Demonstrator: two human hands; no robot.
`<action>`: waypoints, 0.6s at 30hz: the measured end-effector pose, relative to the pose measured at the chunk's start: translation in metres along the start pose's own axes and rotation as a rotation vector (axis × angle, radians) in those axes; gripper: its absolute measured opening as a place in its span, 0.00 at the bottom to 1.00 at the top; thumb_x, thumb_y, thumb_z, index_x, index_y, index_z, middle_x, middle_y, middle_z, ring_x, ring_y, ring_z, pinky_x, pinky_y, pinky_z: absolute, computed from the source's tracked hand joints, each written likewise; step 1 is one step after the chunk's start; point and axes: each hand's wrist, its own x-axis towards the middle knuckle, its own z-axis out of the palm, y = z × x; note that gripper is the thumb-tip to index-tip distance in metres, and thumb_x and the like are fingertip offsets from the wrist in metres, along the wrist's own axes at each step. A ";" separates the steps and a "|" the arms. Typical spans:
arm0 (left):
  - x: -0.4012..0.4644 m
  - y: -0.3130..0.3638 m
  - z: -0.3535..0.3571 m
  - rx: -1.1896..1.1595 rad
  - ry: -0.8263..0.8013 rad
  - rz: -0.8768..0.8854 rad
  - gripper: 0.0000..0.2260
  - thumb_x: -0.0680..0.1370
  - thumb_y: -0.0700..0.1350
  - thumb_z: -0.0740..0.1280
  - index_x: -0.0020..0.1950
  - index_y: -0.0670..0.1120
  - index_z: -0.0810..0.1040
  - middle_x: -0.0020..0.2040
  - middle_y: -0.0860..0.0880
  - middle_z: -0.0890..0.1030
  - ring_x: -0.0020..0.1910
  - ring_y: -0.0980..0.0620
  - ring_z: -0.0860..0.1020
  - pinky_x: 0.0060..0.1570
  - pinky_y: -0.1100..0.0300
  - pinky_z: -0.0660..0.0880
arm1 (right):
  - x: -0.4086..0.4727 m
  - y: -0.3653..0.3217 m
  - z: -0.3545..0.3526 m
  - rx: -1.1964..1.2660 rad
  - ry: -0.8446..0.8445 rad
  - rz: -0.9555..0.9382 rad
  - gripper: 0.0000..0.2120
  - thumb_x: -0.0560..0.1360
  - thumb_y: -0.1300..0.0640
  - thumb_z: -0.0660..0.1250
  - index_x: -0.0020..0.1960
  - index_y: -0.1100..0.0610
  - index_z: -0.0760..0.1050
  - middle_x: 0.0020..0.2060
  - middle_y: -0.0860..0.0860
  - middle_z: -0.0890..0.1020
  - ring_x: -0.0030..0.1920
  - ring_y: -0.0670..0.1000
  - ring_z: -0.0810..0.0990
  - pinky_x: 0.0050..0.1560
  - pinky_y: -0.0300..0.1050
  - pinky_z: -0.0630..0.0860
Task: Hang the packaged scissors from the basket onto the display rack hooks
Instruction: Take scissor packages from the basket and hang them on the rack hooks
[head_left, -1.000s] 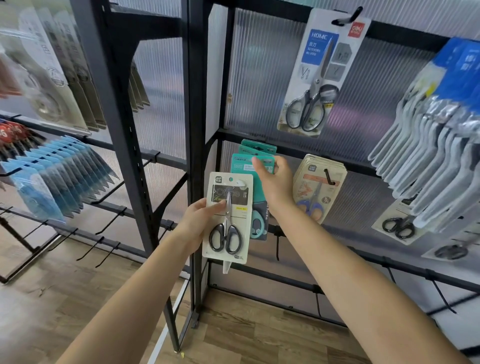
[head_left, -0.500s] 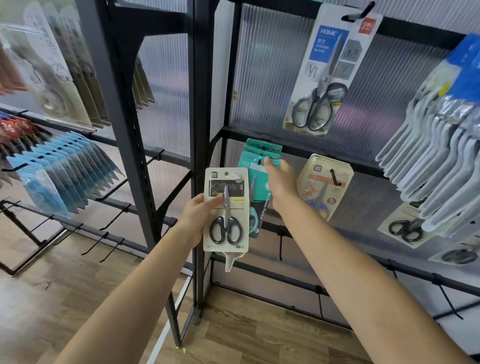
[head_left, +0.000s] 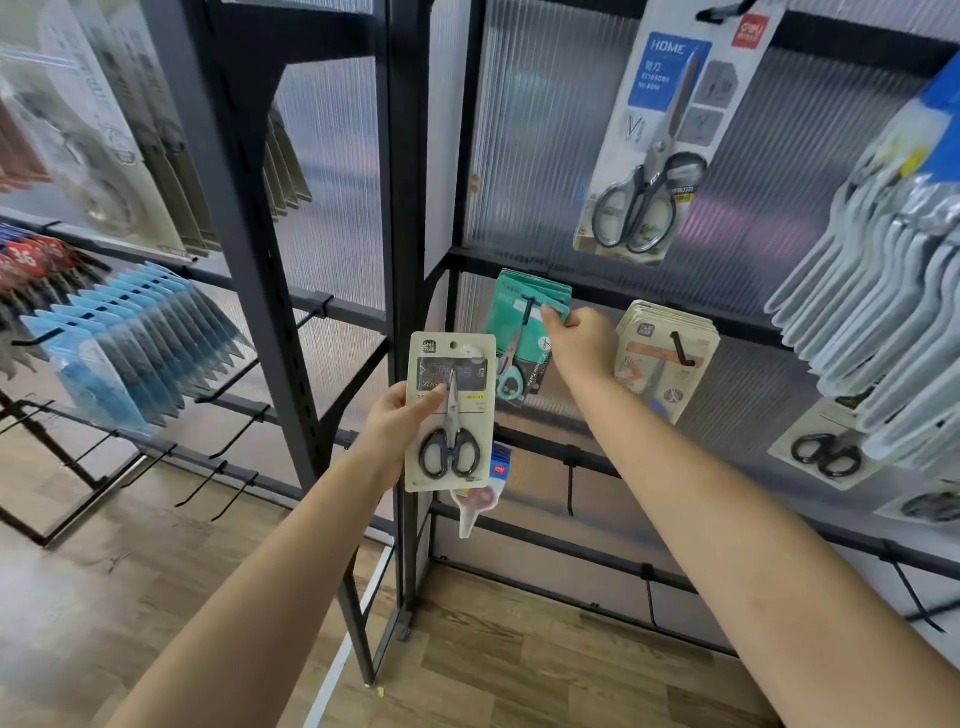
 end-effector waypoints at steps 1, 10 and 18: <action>-0.001 0.001 0.000 -0.006 -0.013 0.001 0.12 0.77 0.45 0.67 0.59 0.42 0.75 0.48 0.43 0.83 0.43 0.46 0.83 0.36 0.54 0.78 | -0.002 0.001 0.000 -0.002 0.009 -0.001 0.15 0.79 0.52 0.62 0.50 0.65 0.75 0.42 0.53 0.78 0.41 0.50 0.77 0.26 0.28 0.66; -0.016 -0.001 0.014 0.052 -0.126 -0.010 0.11 0.77 0.45 0.67 0.57 0.43 0.76 0.48 0.42 0.84 0.46 0.42 0.83 0.44 0.47 0.80 | -0.058 0.014 -0.031 0.065 -0.022 -0.121 0.18 0.79 0.54 0.62 0.67 0.60 0.69 0.52 0.48 0.76 0.51 0.43 0.73 0.49 0.34 0.66; -0.051 -0.022 0.104 0.096 -0.394 -0.083 0.07 0.78 0.42 0.66 0.55 0.41 0.77 0.43 0.44 0.84 0.36 0.49 0.83 0.32 0.59 0.78 | -0.100 0.054 -0.098 0.107 -0.049 0.017 0.10 0.80 0.55 0.61 0.57 0.59 0.75 0.52 0.50 0.79 0.49 0.47 0.77 0.47 0.32 0.71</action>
